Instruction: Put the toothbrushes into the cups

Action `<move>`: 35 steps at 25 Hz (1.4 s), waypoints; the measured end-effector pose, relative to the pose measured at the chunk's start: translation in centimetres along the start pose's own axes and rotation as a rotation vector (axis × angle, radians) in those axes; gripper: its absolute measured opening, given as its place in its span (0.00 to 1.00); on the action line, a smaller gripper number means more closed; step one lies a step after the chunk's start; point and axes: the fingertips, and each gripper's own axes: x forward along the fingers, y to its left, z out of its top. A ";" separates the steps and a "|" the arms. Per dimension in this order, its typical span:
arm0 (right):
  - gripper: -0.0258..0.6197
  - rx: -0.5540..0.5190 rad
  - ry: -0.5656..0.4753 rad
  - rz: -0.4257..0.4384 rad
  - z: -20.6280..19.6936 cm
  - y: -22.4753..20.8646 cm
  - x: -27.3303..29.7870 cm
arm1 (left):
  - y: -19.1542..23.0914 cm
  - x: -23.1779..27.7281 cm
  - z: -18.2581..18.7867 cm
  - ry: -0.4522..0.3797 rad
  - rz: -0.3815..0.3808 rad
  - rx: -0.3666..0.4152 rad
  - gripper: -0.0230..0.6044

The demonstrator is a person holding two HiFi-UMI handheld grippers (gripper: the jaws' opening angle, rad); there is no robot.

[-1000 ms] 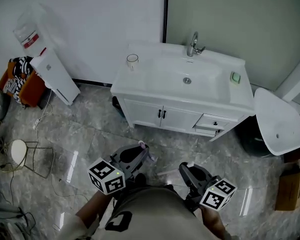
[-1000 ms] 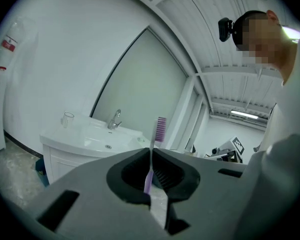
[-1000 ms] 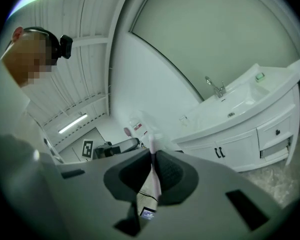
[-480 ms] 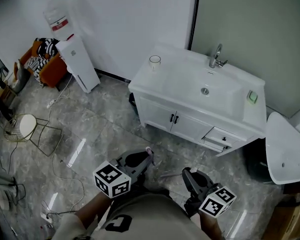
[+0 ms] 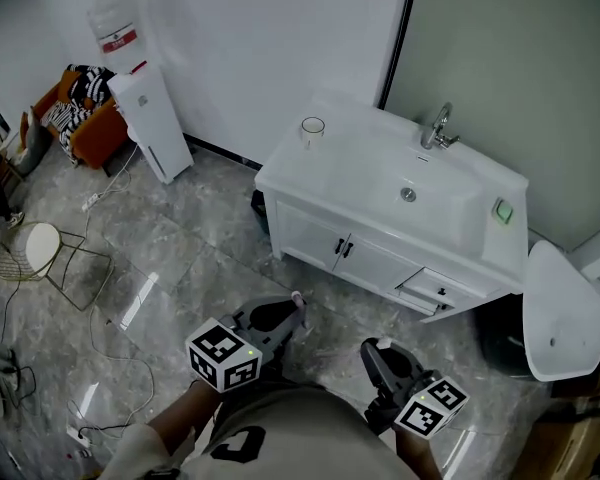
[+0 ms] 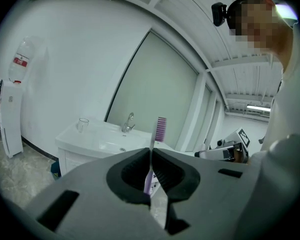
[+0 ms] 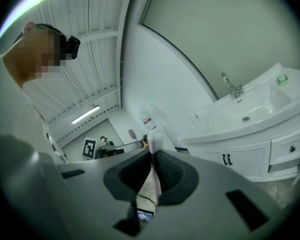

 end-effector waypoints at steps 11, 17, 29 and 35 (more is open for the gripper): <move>0.09 0.011 -0.012 -0.092 2.6 -1.1 7.9 | 10.3 1.0 1.5 0.002 0.002 -0.076 0.08; 0.09 0.013 0.050 -0.071 2.0 0.2 13.6 | 15.1 -0.3 2.1 -0.005 0.000 -0.089 0.08; 0.09 0.003 0.187 -0.023 1.0 1.7 21.7 | 22.9 -4.4 2.8 -0.063 0.098 -0.134 0.08; 0.09 -0.018 0.234 -0.007 0.6 2.1 23.2 | 25.2 -5.9 2.3 -0.060 0.158 -0.162 0.08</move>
